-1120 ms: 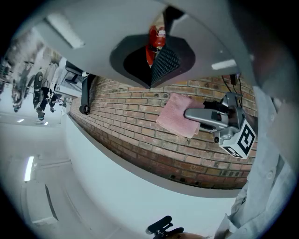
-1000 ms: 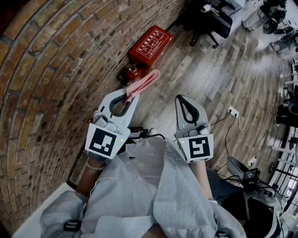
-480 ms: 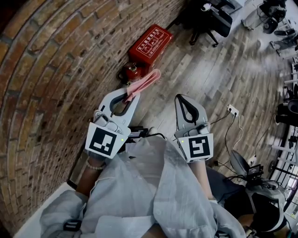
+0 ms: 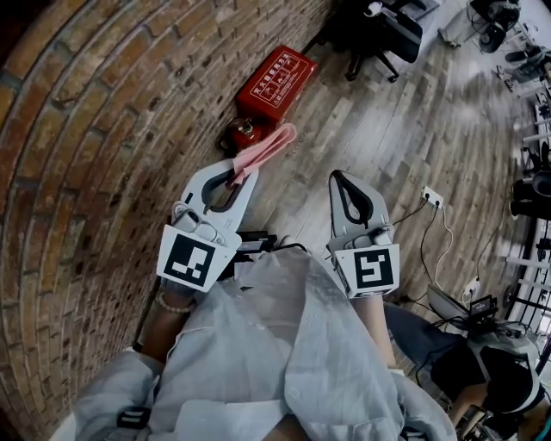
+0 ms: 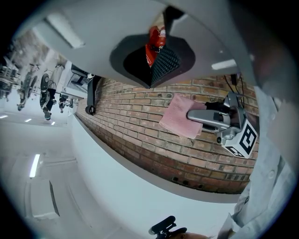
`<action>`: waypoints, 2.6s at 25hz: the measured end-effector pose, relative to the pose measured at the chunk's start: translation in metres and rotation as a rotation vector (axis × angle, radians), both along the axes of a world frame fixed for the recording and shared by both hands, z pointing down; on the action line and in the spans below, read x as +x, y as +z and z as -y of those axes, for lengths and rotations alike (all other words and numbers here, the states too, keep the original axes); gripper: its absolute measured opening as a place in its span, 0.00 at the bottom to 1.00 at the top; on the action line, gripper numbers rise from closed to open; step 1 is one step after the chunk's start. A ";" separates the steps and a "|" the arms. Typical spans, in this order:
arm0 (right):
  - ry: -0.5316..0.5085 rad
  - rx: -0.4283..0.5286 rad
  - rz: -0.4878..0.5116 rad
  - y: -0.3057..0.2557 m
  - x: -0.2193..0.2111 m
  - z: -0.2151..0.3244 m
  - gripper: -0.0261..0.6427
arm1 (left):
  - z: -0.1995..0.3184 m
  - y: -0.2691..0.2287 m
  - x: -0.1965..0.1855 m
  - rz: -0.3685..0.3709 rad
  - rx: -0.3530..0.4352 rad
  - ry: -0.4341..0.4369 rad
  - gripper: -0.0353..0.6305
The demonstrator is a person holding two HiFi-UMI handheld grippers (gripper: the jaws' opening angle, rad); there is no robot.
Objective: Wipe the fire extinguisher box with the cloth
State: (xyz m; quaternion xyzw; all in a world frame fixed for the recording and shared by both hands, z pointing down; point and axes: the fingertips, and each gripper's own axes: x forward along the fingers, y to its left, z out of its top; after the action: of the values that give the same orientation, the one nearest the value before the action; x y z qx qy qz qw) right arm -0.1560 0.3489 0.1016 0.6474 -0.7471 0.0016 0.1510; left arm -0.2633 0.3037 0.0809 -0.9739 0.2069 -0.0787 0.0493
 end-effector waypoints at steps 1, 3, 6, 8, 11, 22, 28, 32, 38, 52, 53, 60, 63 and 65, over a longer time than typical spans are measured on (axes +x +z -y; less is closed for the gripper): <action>0.005 0.001 -0.001 0.001 -0.003 -0.001 0.05 | 0.001 0.000 -0.002 0.000 0.004 0.005 0.07; 0.016 -0.004 -0.002 0.003 -0.008 -0.005 0.05 | 0.001 0.001 -0.006 0.001 0.003 0.012 0.07; 0.035 -0.014 -0.002 0.010 -0.011 -0.008 0.05 | 0.004 0.002 -0.009 0.002 0.011 0.023 0.07; 0.041 -0.019 0.003 0.013 -0.013 -0.009 0.05 | 0.006 0.002 -0.010 0.002 0.018 0.032 0.07; 0.043 -0.031 0.005 0.015 -0.011 -0.005 0.05 | 0.010 0.004 -0.007 -0.003 0.005 0.034 0.07; 0.005 -0.019 0.011 0.021 0.050 0.057 0.05 | 0.060 0.017 0.051 0.013 -0.006 0.004 0.07; -0.042 -0.039 0.032 0.037 0.105 0.120 0.05 | 0.116 0.025 0.108 0.029 -0.004 -0.030 0.07; -0.101 -0.068 0.029 0.047 0.142 0.162 0.05 | 0.151 0.034 0.146 0.027 -0.055 -0.081 0.07; -0.157 -0.096 0.046 0.052 0.202 0.217 0.05 | 0.199 0.039 0.202 0.051 -0.091 -0.149 0.07; -0.238 -0.160 0.092 0.070 0.262 0.267 0.05 | 0.253 0.051 0.252 0.145 -0.131 -0.251 0.07; -0.239 -0.160 0.098 0.072 0.263 0.270 0.05 | 0.255 0.054 0.254 0.154 -0.129 -0.247 0.07; -0.247 -0.162 0.107 0.090 0.260 0.292 0.05 | 0.274 0.081 0.266 0.196 -0.123 -0.195 0.07; -0.240 -0.168 0.108 0.100 0.261 0.301 0.05 | 0.287 0.095 0.272 0.211 -0.121 -0.170 0.07; -0.232 -0.170 0.111 0.107 0.262 0.306 0.05 | 0.295 0.105 0.274 0.216 -0.118 -0.152 0.07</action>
State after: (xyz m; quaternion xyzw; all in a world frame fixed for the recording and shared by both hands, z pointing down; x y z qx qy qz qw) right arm 0.1055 0.0425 0.2083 0.5403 -0.8213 0.0832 0.1632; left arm 0.0108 0.0090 0.1855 -0.9425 0.2686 -0.1985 0.0081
